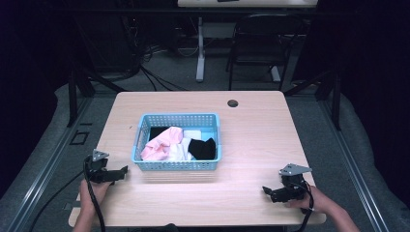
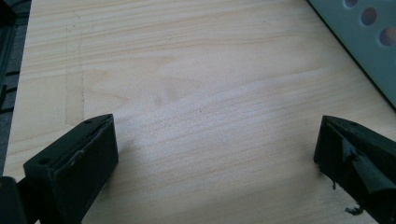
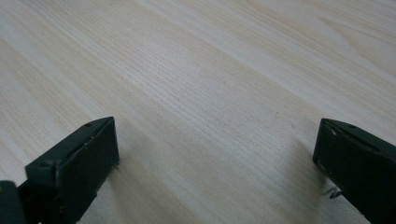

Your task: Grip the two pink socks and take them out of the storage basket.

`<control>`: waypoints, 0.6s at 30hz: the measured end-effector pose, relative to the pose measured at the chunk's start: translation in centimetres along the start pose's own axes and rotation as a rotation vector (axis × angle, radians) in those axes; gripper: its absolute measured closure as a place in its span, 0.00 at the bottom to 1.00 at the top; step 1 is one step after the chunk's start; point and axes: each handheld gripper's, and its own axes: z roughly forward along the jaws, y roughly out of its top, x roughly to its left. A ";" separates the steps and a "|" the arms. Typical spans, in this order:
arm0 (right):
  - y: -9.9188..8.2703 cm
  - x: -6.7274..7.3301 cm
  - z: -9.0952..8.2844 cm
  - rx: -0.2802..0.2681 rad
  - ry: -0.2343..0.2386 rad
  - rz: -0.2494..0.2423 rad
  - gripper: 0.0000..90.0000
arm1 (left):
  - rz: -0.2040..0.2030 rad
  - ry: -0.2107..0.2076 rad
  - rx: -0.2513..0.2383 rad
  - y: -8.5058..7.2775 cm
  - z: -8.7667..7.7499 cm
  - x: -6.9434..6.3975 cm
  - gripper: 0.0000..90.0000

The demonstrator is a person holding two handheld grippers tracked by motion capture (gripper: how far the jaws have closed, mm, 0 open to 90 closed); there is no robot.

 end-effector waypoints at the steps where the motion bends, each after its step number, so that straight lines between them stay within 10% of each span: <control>1: 0.0 0.0 0.0 -0.001 0.002 0.001 0.00 | -0.001 0.001 -0.001 0.0 0.0 0.0 0.00; 18: 0.0 0.0 0.0 0.000 0.001 0.001 0.00 | 0.007 0.001 0.010 0.1 -0.1 0.0 0.00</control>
